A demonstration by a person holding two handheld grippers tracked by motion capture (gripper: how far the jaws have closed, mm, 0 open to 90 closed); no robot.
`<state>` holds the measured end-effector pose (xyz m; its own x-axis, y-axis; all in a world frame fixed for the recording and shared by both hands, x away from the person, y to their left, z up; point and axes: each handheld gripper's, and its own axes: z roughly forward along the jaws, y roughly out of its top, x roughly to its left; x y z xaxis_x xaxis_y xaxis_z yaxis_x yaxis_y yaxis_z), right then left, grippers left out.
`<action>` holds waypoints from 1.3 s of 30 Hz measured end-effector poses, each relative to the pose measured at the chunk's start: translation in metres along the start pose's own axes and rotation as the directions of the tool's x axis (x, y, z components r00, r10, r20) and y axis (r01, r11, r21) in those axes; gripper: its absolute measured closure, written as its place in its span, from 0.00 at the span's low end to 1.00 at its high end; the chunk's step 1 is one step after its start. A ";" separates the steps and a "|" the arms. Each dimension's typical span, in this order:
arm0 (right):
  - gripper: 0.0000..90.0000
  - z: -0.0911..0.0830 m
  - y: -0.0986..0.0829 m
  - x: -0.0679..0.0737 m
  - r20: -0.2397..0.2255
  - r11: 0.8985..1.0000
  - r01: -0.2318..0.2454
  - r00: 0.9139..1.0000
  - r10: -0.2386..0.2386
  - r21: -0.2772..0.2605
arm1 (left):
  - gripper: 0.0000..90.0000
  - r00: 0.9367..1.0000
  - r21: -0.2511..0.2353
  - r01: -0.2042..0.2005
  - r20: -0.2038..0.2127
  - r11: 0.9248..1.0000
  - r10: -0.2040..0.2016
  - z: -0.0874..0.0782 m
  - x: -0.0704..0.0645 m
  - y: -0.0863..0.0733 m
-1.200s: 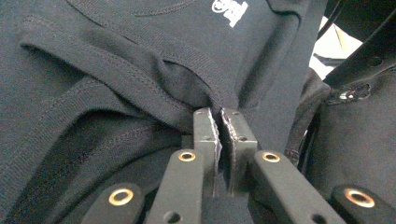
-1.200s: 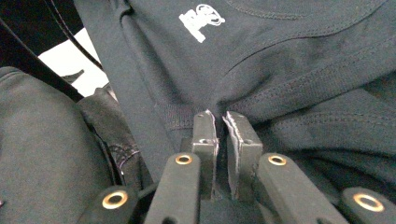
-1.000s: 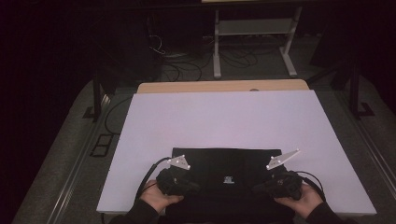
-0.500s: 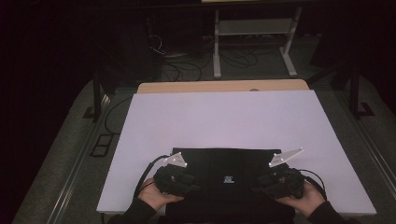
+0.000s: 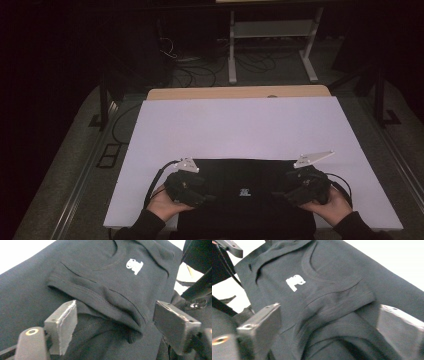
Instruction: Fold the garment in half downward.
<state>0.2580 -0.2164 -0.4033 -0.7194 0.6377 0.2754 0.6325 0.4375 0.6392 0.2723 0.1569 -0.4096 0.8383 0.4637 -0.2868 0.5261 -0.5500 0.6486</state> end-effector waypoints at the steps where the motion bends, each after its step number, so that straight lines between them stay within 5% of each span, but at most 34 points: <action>1: 0.03 -0.001 0.001 -0.001 -0.002 1.000 0.001 1.000 -0.001 -0.005 | 0.16 1.000 -0.007 0.004 -0.005 1.000 -0.004 -0.002 0.001 0.001; 9: 0.00 -0.011 0.007 -0.006 -0.011 1.000 0.015 1.000 -0.016 -0.026 | 0.00 1.000 -0.050 0.011 -0.022 0.999 -0.012 -0.012 0.010 0.008; 21: 0.00 -0.026 0.017 -0.018 0.014 0.998 0.035 0.999 -0.035 -0.052 | 0.00 0.998 -0.094 -0.046 -0.043 0.995 0.042 -0.023 0.013 0.022; 39: 0.00 -0.029 0.024 -0.039 0.034 0.998 0.030 0.999 -0.028 -0.048 | 0.00 0.998 -0.091 -0.036 -0.055 0.995 0.031 -0.029 0.035 0.030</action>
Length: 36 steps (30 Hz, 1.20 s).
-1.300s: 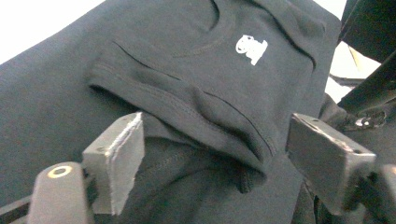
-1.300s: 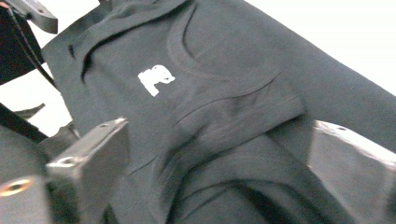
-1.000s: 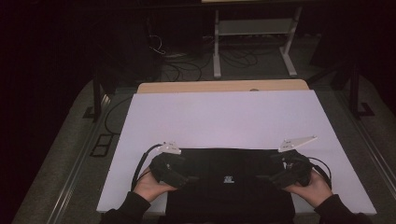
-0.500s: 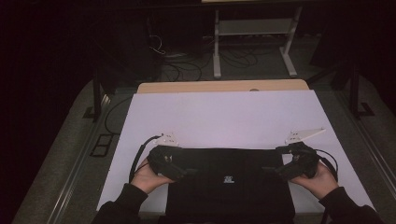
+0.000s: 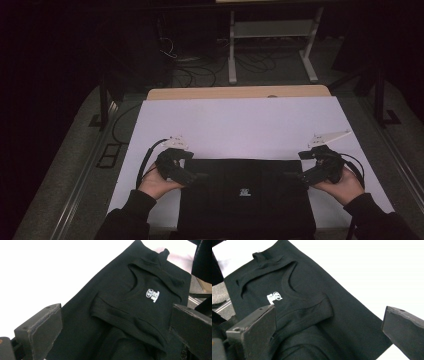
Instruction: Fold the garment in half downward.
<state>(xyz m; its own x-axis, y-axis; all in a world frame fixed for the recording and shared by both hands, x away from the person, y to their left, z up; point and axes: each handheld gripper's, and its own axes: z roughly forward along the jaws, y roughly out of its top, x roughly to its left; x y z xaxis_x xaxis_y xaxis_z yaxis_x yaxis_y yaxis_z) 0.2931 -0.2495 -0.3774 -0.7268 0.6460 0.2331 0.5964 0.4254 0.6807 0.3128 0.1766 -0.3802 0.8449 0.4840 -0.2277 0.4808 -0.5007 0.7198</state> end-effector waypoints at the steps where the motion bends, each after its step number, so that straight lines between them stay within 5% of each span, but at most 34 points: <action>1: 0.00 0.000 0.000 -0.001 -0.001 1.000 0.000 1.000 0.000 0.001 | 0.00 1.000 -0.002 0.007 -0.002 1.000 -0.007 0.001 0.001 0.000; 36: 0.00 0.023 0.001 -0.049 0.031 0.997 -0.069 0.997 0.068 0.025 | 0.00 0.993 -0.026 0.113 -0.035 0.993 -0.114 0.011 0.051 -0.017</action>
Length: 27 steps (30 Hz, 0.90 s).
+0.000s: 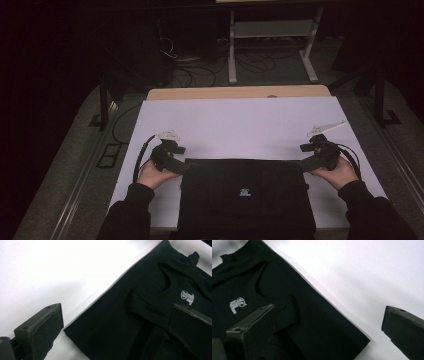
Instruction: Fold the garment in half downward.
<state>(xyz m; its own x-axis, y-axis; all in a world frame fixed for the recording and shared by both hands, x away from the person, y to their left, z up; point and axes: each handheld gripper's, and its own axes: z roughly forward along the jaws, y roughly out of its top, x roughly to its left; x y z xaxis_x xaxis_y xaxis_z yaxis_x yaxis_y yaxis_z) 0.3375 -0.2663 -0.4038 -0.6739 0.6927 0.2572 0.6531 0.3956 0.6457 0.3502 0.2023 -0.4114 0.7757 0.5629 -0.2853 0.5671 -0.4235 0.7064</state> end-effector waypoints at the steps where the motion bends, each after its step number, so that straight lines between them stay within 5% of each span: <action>1: 0.00 0.001 0.000 -0.001 0.003 1.000 -0.002 1.000 0.002 0.007 | 0.00 1.000 -0.006 0.004 -0.001 1.000 -0.004 0.001 0.001 -0.001; 16: 0.03 0.010 -0.012 -0.017 0.032 0.999 -0.018 0.999 0.017 0.035 | 0.00 0.998 0.005 0.059 -0.015 0.998 -0.059 0.011 0.023 -0.013; 27: 0.06 0.014 -0.022 -0.027 0.042 0.997 -0.041 0.998 0.039 0.061 | 0.00 0.999 0.047 0.033 -0.012 0.998 -0.033 0.019 0.024 -0.018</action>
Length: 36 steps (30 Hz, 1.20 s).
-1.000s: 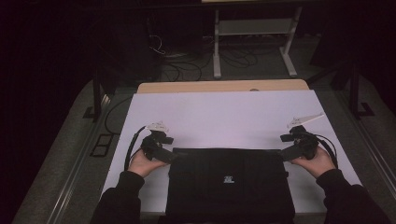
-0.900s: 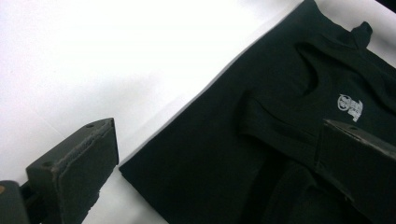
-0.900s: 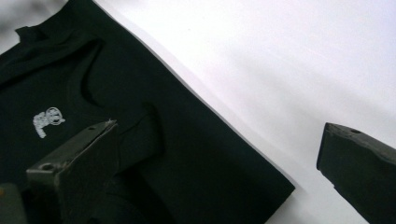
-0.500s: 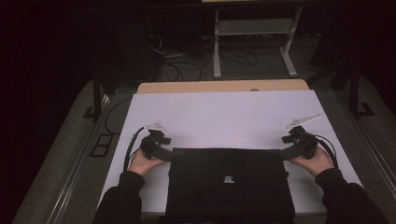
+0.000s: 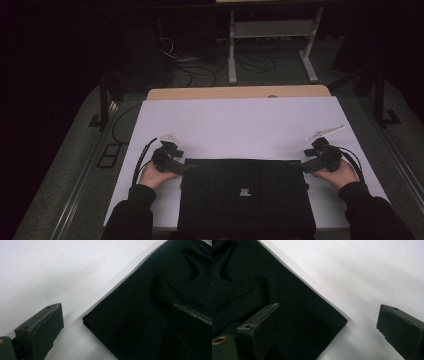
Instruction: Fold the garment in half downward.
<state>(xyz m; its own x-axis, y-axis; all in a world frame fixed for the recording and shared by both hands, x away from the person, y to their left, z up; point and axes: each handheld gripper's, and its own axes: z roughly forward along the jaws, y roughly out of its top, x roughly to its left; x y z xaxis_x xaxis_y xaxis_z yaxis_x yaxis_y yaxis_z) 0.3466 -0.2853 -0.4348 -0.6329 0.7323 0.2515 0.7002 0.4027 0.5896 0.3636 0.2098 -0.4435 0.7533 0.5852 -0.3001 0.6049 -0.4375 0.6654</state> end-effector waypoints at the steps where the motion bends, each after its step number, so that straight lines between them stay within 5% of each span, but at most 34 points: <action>1: 0.06 0.001 -0.001 -0.001 0.002 1.000 -0.002 1.000 0.002 0.006 | 0.00 1.000 0.001 -0.004 -0.001 1.000 0.004 0.000 0.000 0.000; 7: 0.13 0.004 -0.002 -0.001 -0.009 1.000 0.011 1.000 -0.011 0.027 | 0.01 1.000 0.012 -0.010 -0.019 1.000 0.010 0.001 0.001 -0.001; 14: 0.29 0.005 -0.002 0.001 0.000 0.999 0.027 1.000 -0.027 0.020 | 0.17 1.000 0.004 0.002 -0.008 1.000 -0.002 -0.002 0.005 -0.002; 19: 0.55 0.007 -0.001 0.002 0.016 0.999 0.033 0.999 -0.033 0.018 | 0.43 1.000 0.005 -0.024 -0.013 1.000 0.024 -0.003 0.005 -0.003; 23: 0.63 0.007 -0.001 0.001 0.012 0.999 0.029 1.000 -0.029 0.019 | 0.62 0.998 0.029 -0.062 -0.010 0.998 0.062 -0.003 0.003 -0.003; 28: 0.81 0.007 -0.003 -0.003 -0.017 0.999 -0.031 0.999 0.032 0.016 | 0.85 0.998 0.053 -0.063 -0.025 0.997 0.065 -0.003 0.002 -0.002; 36: 0.94 0.007 -0.002 -0.002 -0.023 0.999 -0.037 0.999 0.038 0.033 | 0.94 0.995 0.077 -0.076 -0.060 0.994 0.081 -0.005 -0.006 0.001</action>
<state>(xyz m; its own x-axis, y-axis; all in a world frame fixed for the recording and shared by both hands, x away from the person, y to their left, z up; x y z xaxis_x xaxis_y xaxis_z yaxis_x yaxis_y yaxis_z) 0.3488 -0.2838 -0.4424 -0.6134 0.7342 0.2910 0.7337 0.3934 0.5539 0.3586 0.2090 -0.4376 0.7829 0.5877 -0.2042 0.5641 -0.5320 0.6315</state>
